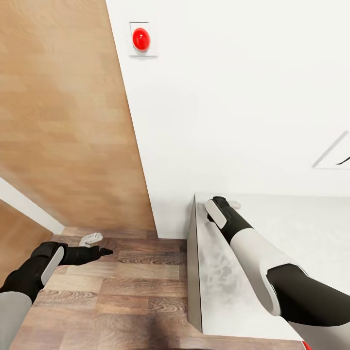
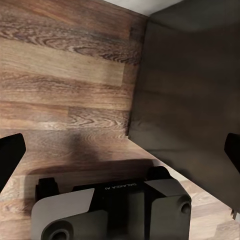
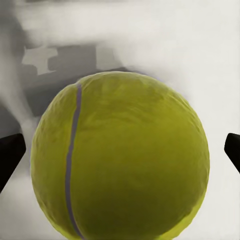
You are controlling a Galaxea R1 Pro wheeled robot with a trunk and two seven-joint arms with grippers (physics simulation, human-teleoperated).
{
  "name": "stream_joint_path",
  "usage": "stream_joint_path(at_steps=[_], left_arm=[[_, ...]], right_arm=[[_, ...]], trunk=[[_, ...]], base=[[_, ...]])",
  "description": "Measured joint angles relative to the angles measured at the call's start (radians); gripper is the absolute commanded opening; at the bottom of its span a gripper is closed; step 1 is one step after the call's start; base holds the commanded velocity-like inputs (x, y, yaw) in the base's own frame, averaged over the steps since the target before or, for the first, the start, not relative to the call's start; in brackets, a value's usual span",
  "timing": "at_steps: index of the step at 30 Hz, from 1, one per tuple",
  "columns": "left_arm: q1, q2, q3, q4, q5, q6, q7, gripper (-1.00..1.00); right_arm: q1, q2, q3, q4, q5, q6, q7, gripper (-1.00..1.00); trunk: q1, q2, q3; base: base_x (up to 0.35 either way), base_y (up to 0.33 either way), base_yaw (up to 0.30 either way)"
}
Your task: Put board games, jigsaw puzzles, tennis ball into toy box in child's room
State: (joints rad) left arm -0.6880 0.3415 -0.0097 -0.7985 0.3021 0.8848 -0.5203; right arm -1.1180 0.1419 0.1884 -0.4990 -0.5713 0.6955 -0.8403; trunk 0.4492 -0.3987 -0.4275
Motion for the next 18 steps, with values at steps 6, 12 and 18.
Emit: stream_joint_path(at_steps=[6, 12, 18], left_arm=[[0.003, -0.012, 0.004, 0.002, 0.000, -0.017, -0.003, 1.00], [0.003, -0.007, 0.004, 0.002, 0.001, -0.031, -0.003, 1.00], [0.003, -0.006, 0.003, 0.002, 0.001, -0.034, -0.003, 1.00]], right_arm=[[0.005, 0.027, -0.003, -0.003, 0.002, -0.007, 0.013, 1.00], [0.005, 0.033, 0.000, -0.004, -0.010, -0.006, 0.031, 1.00], [0.005, 0.033, -0.001, -0.004, -0.010, -0.007, 0.042, 1.00]], trunk=[[0.000, 0.000, 0.000], [0.000, 0.000, 0.000], [0.000, 0.000, 0.000]], base=[[0.000, 0.000, 0.000], [0.000, 0.000, 0.000], [0.000, 0.000, 0.000]])
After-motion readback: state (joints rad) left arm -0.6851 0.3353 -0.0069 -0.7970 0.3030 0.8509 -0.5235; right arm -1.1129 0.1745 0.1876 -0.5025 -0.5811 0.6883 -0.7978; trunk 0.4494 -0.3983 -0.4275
